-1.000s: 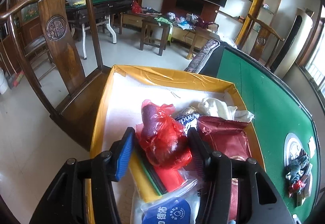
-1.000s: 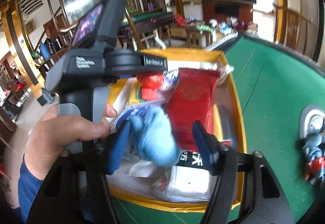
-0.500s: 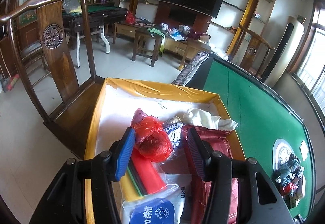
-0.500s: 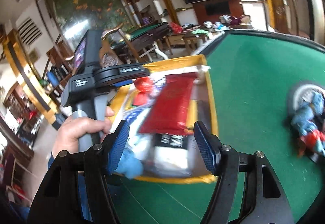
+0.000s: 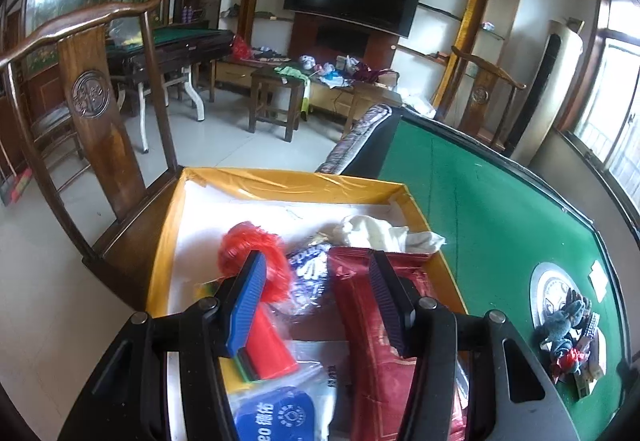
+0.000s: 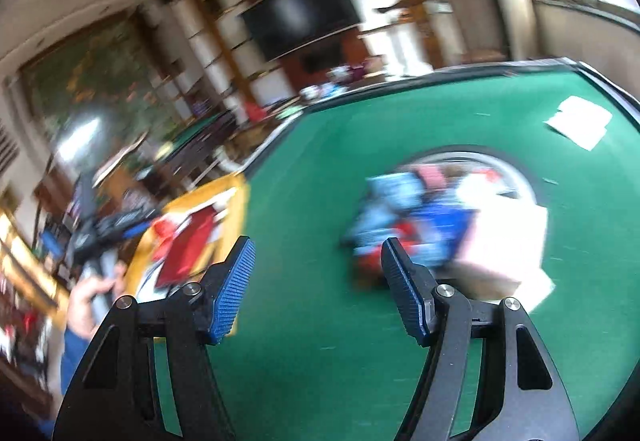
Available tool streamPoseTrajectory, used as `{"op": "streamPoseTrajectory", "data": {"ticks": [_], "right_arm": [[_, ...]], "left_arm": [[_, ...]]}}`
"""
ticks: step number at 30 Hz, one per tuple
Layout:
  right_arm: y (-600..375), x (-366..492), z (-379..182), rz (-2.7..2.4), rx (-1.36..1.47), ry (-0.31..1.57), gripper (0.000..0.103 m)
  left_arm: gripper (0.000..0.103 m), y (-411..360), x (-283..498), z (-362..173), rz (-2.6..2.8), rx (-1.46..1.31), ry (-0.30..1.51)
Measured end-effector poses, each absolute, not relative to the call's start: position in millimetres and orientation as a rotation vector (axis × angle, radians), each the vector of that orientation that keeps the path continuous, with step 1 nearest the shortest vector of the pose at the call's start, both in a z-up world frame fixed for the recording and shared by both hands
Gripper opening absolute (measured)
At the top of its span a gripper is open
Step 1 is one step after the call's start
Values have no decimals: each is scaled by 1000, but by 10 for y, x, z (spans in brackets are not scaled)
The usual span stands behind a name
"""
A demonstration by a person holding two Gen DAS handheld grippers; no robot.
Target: Organize soft objects
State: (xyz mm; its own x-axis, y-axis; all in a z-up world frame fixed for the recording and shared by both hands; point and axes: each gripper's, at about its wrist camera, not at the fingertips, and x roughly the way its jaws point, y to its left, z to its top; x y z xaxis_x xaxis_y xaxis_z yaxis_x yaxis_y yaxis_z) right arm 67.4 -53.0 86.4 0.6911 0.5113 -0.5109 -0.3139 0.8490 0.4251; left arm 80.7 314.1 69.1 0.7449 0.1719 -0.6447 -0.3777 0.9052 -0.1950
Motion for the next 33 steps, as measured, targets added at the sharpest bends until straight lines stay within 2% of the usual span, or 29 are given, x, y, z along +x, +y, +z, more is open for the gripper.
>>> {"op": "streamPoseTrajectory", "data": {"ticks": [5,9,16,25,33], "right_arm": [[-1236,860,695,307,463,653,67],[-1558,969,529,261,589,702,67],[-1657,946,518,268,643,692,67],[-1673,924,542,311,661,688,67],[-1624,939,541,343,661,704,67]], "left_arm": [[54,3008,699,861,311,-295,597],[72,2801,597,1072,290,-265,552],[72,1944,737,1195,-39,-241,658],[72,691,1439,627,-228,-91,910],[72,302,1917,353,-199,43,999]]}}
